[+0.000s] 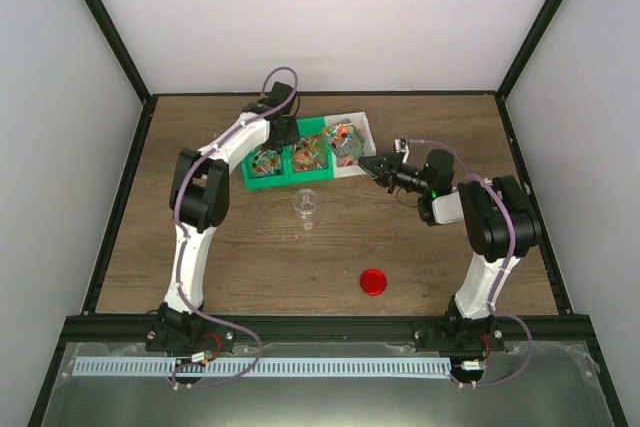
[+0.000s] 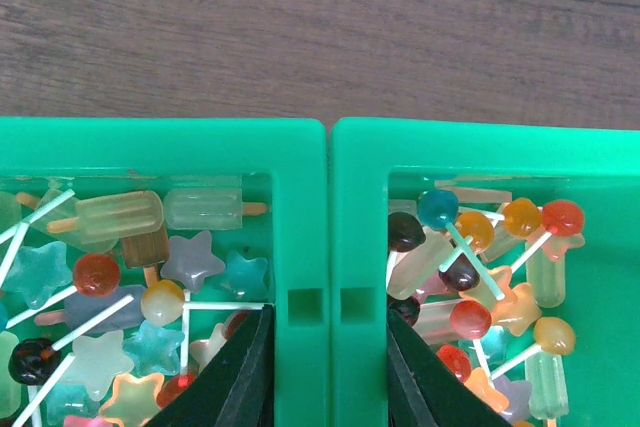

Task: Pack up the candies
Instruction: Scoop the fake candies from the storage box.

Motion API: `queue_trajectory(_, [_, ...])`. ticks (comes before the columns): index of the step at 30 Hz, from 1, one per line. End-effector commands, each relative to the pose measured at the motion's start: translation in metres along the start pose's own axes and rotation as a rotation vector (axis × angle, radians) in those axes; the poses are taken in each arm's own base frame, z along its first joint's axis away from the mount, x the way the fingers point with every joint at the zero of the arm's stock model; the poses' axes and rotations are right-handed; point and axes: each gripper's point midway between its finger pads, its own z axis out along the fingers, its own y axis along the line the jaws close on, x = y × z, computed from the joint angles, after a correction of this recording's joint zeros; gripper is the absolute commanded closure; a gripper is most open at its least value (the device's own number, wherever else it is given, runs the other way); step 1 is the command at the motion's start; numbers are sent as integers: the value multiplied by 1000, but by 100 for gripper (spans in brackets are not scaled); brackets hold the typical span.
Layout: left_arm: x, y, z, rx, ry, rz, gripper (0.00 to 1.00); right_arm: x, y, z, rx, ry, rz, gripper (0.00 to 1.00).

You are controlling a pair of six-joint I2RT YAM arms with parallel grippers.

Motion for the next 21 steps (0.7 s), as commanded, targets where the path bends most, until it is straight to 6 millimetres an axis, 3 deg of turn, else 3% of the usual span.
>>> queue_trajectory(1, [43,8,1,22,180,-51,77,25,39,-11,-122,100,-151,99])
queue_trajectory(5, [40,12,-10,7,161,-57,72,33,35,-19,-110,88,-151,99])
queue_trajectory(9, [38,10,-21,24,150,-63,67,41,31,-7,-84,128,-154,99])
queue_trajectory(21, [39,15,-43,29,135,-86,55,48,25,-34,-49,105,-137,99])
